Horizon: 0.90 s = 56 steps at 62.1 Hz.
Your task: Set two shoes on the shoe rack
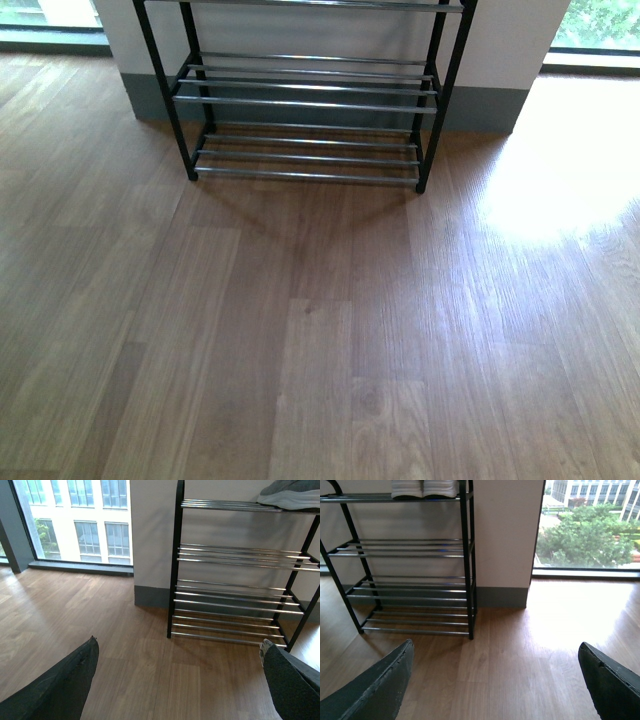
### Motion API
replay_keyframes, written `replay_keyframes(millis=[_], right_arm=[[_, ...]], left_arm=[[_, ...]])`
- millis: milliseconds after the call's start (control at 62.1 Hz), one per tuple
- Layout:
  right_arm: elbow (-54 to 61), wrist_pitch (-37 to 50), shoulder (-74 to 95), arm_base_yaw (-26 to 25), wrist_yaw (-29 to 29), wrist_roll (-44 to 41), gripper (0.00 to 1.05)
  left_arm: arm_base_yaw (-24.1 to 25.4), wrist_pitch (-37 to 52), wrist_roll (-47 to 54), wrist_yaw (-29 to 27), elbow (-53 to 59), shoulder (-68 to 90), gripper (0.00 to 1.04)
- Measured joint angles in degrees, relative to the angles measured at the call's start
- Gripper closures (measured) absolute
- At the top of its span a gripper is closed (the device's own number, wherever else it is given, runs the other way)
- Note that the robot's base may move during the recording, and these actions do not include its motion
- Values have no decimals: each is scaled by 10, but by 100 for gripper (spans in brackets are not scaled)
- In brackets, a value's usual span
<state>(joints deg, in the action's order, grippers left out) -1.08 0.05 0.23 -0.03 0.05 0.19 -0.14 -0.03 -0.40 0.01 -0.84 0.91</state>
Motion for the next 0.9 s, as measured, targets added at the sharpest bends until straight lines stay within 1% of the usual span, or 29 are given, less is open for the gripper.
replay_keyframes(millis=[902], right_arm=[[0,-1,0,0,0,0,9]], left_arm=[[0,0,0,0,0,0,9]])
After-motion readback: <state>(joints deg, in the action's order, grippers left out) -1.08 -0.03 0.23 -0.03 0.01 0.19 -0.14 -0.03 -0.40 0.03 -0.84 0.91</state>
